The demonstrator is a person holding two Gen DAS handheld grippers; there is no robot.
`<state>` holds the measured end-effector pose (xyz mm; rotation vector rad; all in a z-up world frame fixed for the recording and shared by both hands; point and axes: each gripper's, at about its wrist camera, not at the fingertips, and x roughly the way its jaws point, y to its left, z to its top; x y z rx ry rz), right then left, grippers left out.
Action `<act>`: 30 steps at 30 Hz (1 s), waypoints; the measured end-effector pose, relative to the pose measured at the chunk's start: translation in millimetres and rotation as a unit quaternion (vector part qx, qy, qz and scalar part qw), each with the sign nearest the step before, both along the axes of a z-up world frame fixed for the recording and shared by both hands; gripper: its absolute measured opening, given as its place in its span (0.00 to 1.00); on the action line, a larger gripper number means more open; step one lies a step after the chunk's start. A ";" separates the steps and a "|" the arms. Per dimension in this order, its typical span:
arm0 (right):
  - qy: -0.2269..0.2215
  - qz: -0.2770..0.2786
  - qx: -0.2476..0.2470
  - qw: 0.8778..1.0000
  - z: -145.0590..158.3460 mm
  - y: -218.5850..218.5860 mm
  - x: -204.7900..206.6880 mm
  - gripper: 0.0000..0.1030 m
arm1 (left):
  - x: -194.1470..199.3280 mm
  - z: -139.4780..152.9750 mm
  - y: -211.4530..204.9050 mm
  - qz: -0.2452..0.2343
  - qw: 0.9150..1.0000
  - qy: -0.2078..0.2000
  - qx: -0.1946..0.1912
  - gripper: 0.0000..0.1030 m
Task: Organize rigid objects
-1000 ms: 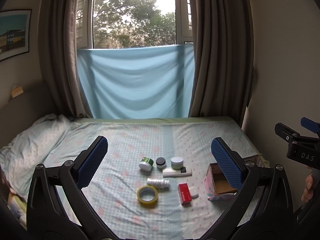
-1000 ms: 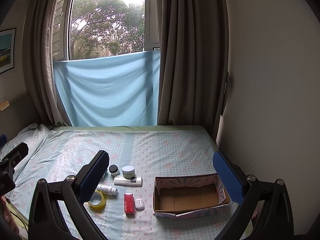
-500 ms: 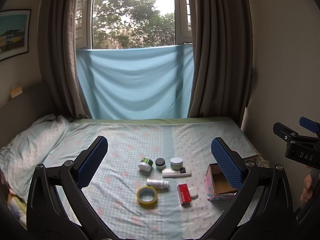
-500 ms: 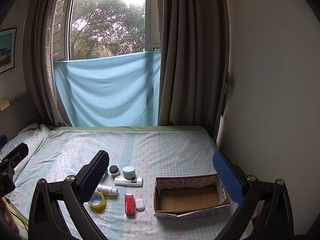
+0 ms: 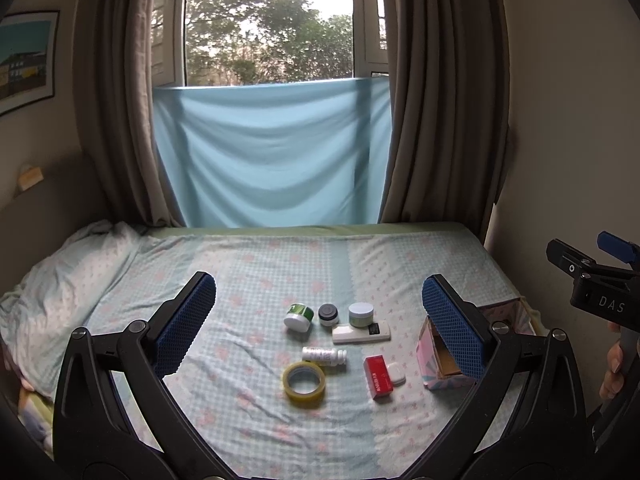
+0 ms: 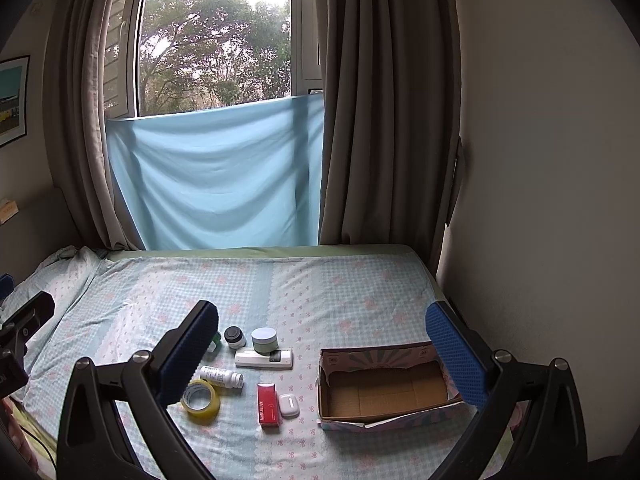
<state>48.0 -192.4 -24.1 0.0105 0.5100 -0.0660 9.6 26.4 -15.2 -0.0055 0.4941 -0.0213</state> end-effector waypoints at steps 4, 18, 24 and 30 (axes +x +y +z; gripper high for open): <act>0.018 0.001 0.005 1.000 -10.0 12.2 7.8 1.00 | 5.7 -13.8 19.0 -0.003 0.999 0.031 -0.005 1.00; 0.147 -0.003 0.005 0.989 -118.6 75.6 68.6 1.00 | 69.8 -158.4 71.8 -0.065 0.982 0.178 -0.001 0.99; 0.201 -0.011 0.028 0.979 -208.4 91.8 95.9 1.00 | 104.2 -254.5 84.7 -0.079 0.969 0.234 0.016 0.99; 0.250 -0.010 0.025 0.968 -302.0 101.4 119.1 1.00 | 131.8 -342.3 80.3 -0.080 0.962 0.259 0.024 0.99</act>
